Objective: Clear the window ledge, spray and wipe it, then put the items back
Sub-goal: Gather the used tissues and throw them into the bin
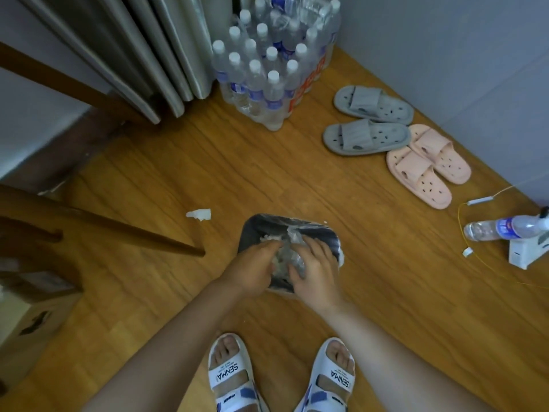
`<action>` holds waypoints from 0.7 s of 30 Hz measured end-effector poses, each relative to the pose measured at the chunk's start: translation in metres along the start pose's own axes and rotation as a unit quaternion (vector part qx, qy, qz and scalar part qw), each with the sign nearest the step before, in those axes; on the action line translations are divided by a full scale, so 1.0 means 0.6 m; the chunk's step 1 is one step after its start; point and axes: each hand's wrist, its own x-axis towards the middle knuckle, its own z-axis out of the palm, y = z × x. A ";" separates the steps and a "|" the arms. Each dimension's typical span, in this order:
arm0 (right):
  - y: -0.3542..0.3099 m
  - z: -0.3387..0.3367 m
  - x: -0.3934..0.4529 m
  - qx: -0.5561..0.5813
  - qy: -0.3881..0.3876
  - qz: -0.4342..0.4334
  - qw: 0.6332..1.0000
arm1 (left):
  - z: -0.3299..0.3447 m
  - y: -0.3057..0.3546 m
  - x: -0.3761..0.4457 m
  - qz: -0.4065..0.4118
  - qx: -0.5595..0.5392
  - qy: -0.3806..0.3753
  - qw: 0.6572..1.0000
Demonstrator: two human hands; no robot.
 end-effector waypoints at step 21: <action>-0.340 -0.436 -0.114 0.074 -0.006 -0.067 0.995 | -0.331 0.269 -0.377 0.059 0.028 0.207 0.976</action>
